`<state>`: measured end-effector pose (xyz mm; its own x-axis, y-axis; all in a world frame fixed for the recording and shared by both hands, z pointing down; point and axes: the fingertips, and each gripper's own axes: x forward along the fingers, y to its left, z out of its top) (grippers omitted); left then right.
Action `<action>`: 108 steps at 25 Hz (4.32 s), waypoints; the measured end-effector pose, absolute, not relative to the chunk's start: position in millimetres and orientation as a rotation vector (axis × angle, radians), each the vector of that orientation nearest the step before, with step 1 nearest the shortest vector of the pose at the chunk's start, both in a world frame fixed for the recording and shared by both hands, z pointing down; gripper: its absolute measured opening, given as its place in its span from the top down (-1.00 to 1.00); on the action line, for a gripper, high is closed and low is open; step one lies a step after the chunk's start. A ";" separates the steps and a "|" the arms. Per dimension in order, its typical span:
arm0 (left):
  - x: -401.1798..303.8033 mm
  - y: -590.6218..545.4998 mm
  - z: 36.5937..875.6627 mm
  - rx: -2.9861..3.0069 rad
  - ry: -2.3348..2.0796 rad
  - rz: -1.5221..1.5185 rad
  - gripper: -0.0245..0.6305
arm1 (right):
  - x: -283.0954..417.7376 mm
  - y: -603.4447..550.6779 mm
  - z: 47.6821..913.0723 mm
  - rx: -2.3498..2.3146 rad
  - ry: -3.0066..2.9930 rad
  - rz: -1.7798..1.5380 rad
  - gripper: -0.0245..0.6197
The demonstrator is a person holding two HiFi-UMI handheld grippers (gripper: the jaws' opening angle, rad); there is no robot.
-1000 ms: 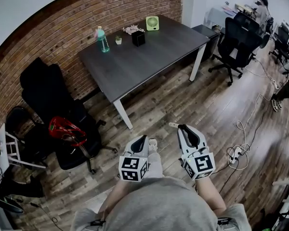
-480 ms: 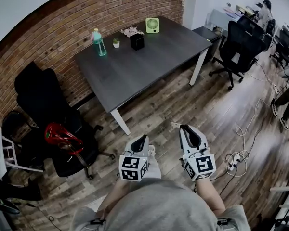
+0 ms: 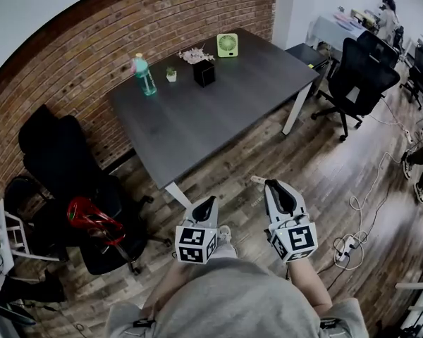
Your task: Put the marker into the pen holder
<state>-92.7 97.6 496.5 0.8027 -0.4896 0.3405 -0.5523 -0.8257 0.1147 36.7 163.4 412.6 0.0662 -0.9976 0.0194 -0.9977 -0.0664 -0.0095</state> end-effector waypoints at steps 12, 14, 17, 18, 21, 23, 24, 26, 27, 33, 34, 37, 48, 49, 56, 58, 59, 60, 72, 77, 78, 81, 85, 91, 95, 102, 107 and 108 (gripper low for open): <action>-57.2 -4.2 488.5 2.793 -0.814 0.423 0.87 | 74.6 63.9 400.0 2.303 -2.139 -0.010 0.72; -52.3 -19.3 487.9 2.795 -0.816 0.420 0.87 | 79.6 49.5 399.9 2.308 -2.136 -0.007 0.72; -45.7 -38.2 488.2 2.794 -0.815 0.419 0.87 | 86.2 30.4 400.4 2.313 -2.133 -0.005 0.72; -44.1 -43.4 488.9 2.795 -0.812 0.422 0.87 | 87.8 24.4 400.6 2.312 -2.136 -0.010 0.72; -39.6 -58.6 491.1 2.797 -0.803 0.431 0.87 | 93.2 7.6 399.4 2.323 -2.135 -0.014 0.72; -37.0 -68.6 492.8 2.796 -0.799 0.437 0.87 | 96.5 -2.2 399.0 2.333 -2.128 -0.014 0.72; -35.6 -73.5 493.7 2.797 -0.796 0.439 0.87 | 98.0 -6.8 399.5 2.334 -2.127 -0.017 0.72; -32.2 -82.9 494.6 2.802 -0.789 0.437 0.87 | 100.9 -15.4 401.2 2.337 -2.123 -0.024 0.72; -30.7 -87.5 494.6 2.804 -0.786 0.435 0.87 | 102.3 -19.6 402.0 2.340 -2.121 -0.025 0.72; -24.2 -110.6 495.8 2.806 -0.772 0.441 0.87 | 109.4 -39.6 403.7 2.361 -2.097 -0.007 0.72; -24.1 -113.6 496.6 2.801 -0.772 0.443 0.87 | 110.2 -42.1 404.8 2.363 -2.092 0.001 0.72; -25.5 -122.4 499.8 2.784 -0.778 0.451 0.87 | 111.1 -49.9 407.7 2.356 -2.085 0.017 0.72; -16.4 -160.8 503.5 2.750 -0.846 0.428 0.87 | 125.9 -90.2 406.9 2.303 -2.128 -0.002 0.72; -14.4 -165.9 503.9 2.748 -0.855 0.427 0.87 | 127.9 -96.4 407.0 2.295 -2.137 -0.005 0.72; 5.6 -207.2 507.0 2.728 -0.926 0.426 0.87 | 151.9 -145.4 408.6 2.239 -2.206 -0.027 0.72; 12.1 -221.5 507.0 2.716 -0.952 0.425 0.87 | 162.0 -161.2 407.5 2.235 -2.216 -0.022 0.72; 15.7 -228.5 506.1 2.708 -0.964 0.423 0.87 | 166.7 -169.6 405.9 2.227 -2.224 -0.021 0.72; 19.4 -235.2 504.8 2.700 -0.975 0.421 0.87 | 170.7 -178.1 403.5 2.213 -2.237 -0.026 0.72; 50.4 -307.9 491.6 2.624 -1.130 0.395 0.87 | 212.0 -277.4 391.3 2.063 -2.361 -0.039 0.72; 57.8 -329.8 495.4 2.577 -1.187 0.399 0.87 | 223.7 -315.5 393.0 2.004 -2.404 -0.033 0.72; 59.2 -333.7 496.3 2.570 -1.197 0.400 0.87 | 226.0 -322.6 393.9 1.994 -2.412 -0.032 0.72; 61.8 -344.3 499.9 2.548 -1.224 0.404 0.87 | 231.0 -343.4 397.3 1.966 -2.434 -0.025 0.72; 61.9 -357.4 503.9 2.511 -1.265 0.409 0.87 | 234.9 -372.2 400.7 1.916 -2.470 -0.017 0.72; 59.3 -373.2 511.5 2.458 -1.327 0.420 0.87 | 239.9 -415.6 408.7 1.857 -2.502 -0.009 0.72; 59.1 -382.2 515.4 2.428 -1.359 0.427 0.87 | 244.4 -442.2 417.5 1.825 -2.513 0.014 0.72; 62.4 -393.5 523.0 2.396 -1.396 0.439 0.87 | 248.4 -480.7 437.6 1.769 -2.529 0.054 0.72; 63.8 -399.1 528.4 2.370 -1.421 0.453 0.87 | 250.9 -503.7 454.6 1.727 -2.527 0.085 0.72; 63.7 -400.1 529.1 2.365 -1.427 0.454 0.87 | 251.2 -508.1 458.9 1.718 -2.524 0.092 0.72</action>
<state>63.7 -400.1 529.1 0.4444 -0.7816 0.4377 -0.8908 -0.4374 0.1232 251.2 -508.1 458.9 -0.3649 -0.9251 0.1054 -0.9303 0.3668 -0.0013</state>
